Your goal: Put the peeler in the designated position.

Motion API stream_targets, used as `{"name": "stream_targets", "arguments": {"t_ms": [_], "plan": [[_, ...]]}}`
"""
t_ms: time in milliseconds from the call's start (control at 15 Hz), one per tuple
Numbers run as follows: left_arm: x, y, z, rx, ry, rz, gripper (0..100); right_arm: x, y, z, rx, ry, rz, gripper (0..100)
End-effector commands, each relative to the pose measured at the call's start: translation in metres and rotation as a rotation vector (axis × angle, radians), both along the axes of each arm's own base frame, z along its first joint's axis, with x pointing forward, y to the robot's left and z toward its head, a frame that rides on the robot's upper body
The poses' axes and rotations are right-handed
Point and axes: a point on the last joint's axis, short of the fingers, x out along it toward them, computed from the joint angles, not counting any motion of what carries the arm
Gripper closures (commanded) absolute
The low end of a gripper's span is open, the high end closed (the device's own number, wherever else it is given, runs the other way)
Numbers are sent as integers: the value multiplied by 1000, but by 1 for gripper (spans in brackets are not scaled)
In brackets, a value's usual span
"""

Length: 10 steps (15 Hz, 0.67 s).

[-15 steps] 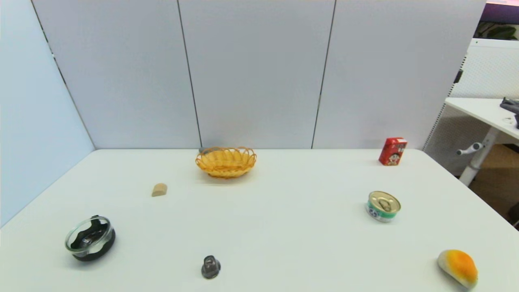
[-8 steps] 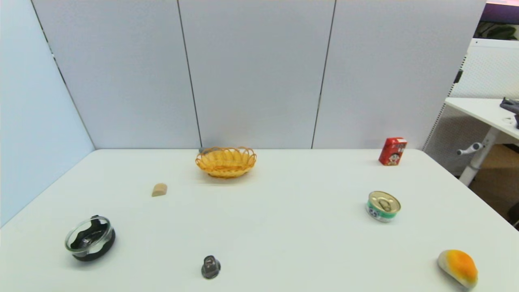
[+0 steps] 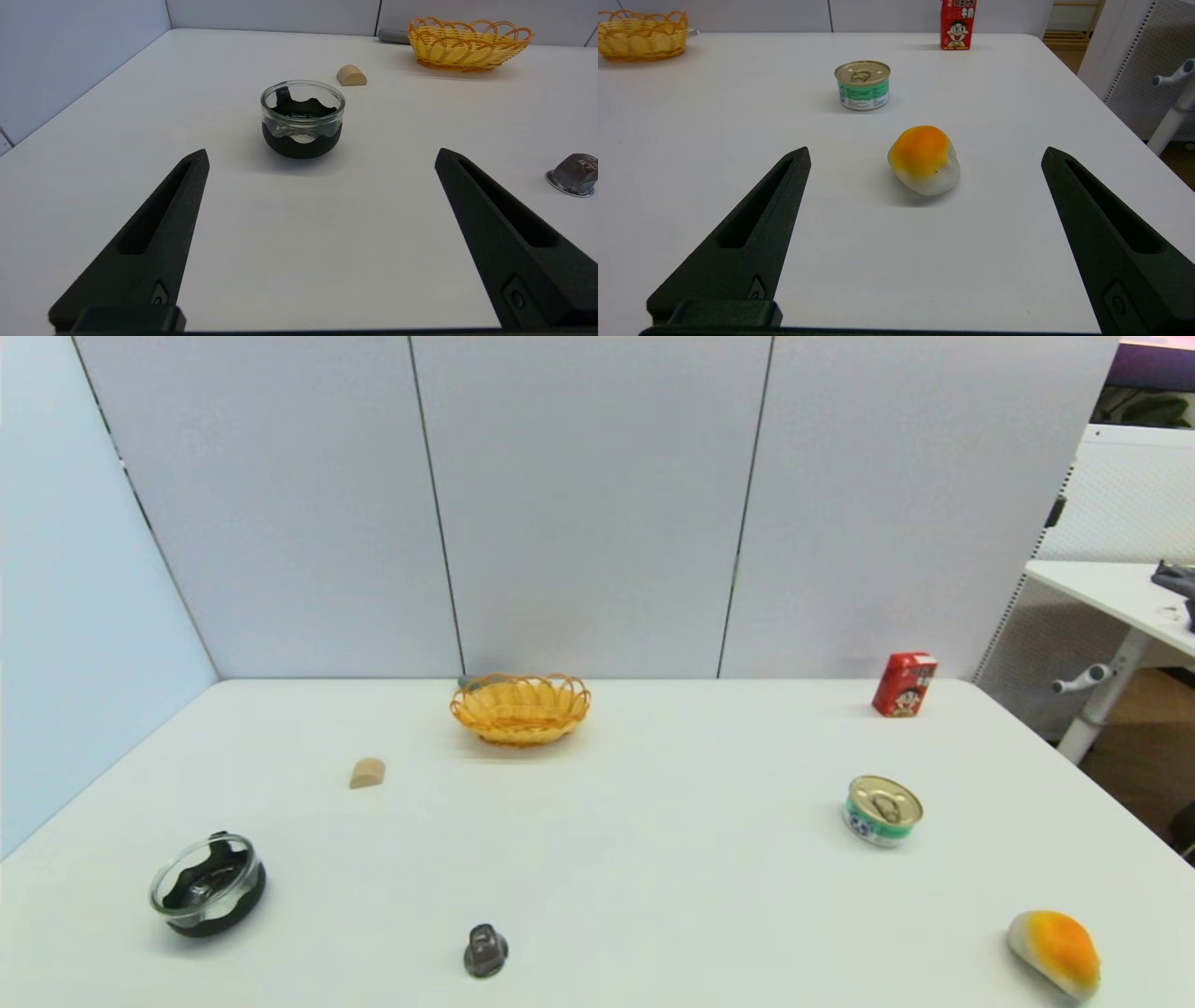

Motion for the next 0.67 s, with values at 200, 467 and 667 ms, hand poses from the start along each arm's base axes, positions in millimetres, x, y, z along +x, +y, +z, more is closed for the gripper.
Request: {"name": "stream_targets", "arguments": {"t_ms": [200,467,667], "plan": [[0,0,0,0,3,1,0,0,0,0,0,1,0,0],[0,0,0,0,3,1,0,0,0,0,-3,1,2,0],[0,0,0,0,3,1,0,0,0,0,-11,3,-1,0]]}}
